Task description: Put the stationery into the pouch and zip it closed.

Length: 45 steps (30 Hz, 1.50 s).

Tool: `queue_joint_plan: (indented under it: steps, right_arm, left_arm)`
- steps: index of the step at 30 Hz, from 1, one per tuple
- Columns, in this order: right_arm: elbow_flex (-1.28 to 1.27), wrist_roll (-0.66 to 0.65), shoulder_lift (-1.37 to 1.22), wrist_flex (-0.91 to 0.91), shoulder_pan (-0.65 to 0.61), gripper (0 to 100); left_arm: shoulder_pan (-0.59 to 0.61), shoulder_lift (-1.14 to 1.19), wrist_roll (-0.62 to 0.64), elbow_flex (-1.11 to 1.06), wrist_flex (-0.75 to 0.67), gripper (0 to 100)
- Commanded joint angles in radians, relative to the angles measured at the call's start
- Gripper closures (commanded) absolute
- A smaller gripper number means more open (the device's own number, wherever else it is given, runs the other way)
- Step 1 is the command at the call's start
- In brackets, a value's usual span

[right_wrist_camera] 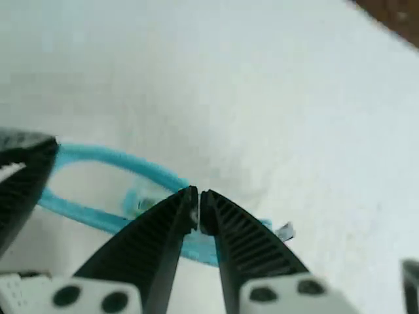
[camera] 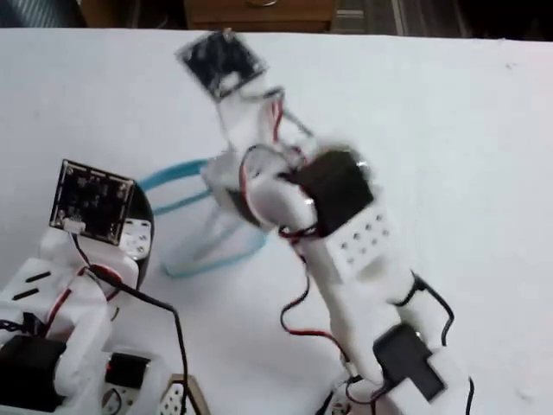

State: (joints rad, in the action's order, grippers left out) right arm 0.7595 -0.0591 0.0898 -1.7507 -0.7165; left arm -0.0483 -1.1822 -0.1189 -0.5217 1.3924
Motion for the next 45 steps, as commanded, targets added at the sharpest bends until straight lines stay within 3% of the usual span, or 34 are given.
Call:
queue_joint_plan:
  steps: [1, 7, 15, 22, 25, 30, 34, 39, 45]
  right_arm:
    - [0.158, 0.017, -0.012, -0.021, 0.01, 98.1]
    - [0.144, 0.078, 0.021, -0.022, 0.007, 98.2]
    - [-0.264, 0.135, -0.025, -0.019, 0.005, 98.1]
    - [-0.008, 0.147, 0.004, -0.018, 0.085, 98.1]
    - [0.12, 0.035, 0.012, -0.018, 0.168, 93.9]
    - [0.149, -0.19, 0.007, -0.019, 0.311, 76.5]
    - [-0.057, -0.33, 0.013, -0.019, 0.392, 70.8]
    - [-0.466, -0.479, 0.125, 0.004, 0.461, 77.9]
    - [-1.037, -0.551, 0.392, 0.318, 0.486, 77.0]
  left_arm:
    - [0.004, 0.002, -0.005, -0.002, 0.009, 98]
    - [0.004, 0.002, -0.005, -0.002, 0.009, 98]
    - [0.004, 0.002, -0.005, -0.002, 0.009, 98]
    - [0.004, 0.002, -0.005, -0.002, 0.008, 98]
    - [0.004, 0.002, -0.005, -0.002, 0.009, 98]
    - [0.004, 0.002, -0.005, -0.002, 0.009, 98]
    - [0.004, 0.002, -0.005, -0.002, 0.009, 98]
    - [0.005, 0.002, -0.005, -0.002, 0.009, 98]
    - [0.005, 0.002, -0.005, -0.002, 0.009, 98]
